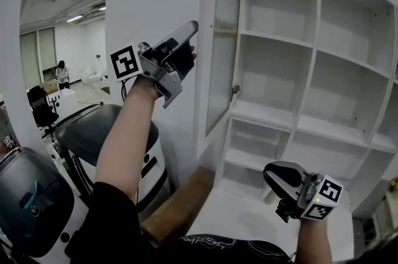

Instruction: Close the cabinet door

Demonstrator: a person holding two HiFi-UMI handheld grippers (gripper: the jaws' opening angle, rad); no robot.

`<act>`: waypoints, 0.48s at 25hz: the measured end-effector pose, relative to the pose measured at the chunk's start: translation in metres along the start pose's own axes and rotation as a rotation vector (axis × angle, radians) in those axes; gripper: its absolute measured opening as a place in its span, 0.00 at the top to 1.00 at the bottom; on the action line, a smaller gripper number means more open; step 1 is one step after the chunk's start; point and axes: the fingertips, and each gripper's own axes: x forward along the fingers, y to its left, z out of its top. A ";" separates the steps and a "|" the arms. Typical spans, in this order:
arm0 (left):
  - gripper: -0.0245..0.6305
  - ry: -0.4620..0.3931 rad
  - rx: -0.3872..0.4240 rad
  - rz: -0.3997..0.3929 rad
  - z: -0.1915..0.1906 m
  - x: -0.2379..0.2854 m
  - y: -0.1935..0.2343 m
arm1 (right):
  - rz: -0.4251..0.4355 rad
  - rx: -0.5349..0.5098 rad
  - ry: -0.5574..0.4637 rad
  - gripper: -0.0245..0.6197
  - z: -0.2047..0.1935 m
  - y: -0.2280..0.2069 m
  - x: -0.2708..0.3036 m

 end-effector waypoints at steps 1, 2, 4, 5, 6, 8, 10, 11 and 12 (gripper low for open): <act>0.81 -0.001 -0.002 -0.004 0.000 0.000 0.000 | -0.008 0.001 0.000 0.87 0.001 -0.002 -0.001; 0.81 -0.003 -0.007 -0.007 0.001 0.001 0.000 | -0.014 0.004 -0.001 0.87 0.002 -0.004 -0.002; 0.81 -0.002 -0.011 -0.008 0.002 0.005 0.002 | -0.019 0.011 -0.005 0.87 0.006 -0.006 -0.001; 0.81 0.000 -0.010 -0.005 0.003 0.007 0.003 | -0.020 0.013 -0.004 0.87 0.008 -0.006 -0.001; 0.81 0.001 -0.006 -0.001 0.003 0.007 0.003 | -0.023 0.012 0.000 0.87 0.007 -0.006 0.000; 0.81 0.000 0.000 0.010 0.002 0.006 0.002 | -0.035 0.011 0.014 0.87 0.003 -0.006 0.001; 0.81 0.004 -0.001 0.024 0.002 0.012 0.008 | -0.046 0.026 0.022 0.87 0.002 -0.014 0.001; 0.81 0.009 -0.003 0.031 0.002 0.019 0.014 | -0.051 0.039 0.023 0.87 0.004 -0.021 0.001; 0.81 0.013 -0.007 0.037 0.001 0.026 0.019 | -0.055 0.052 0.023 0.87 0.005 -0.027 0.000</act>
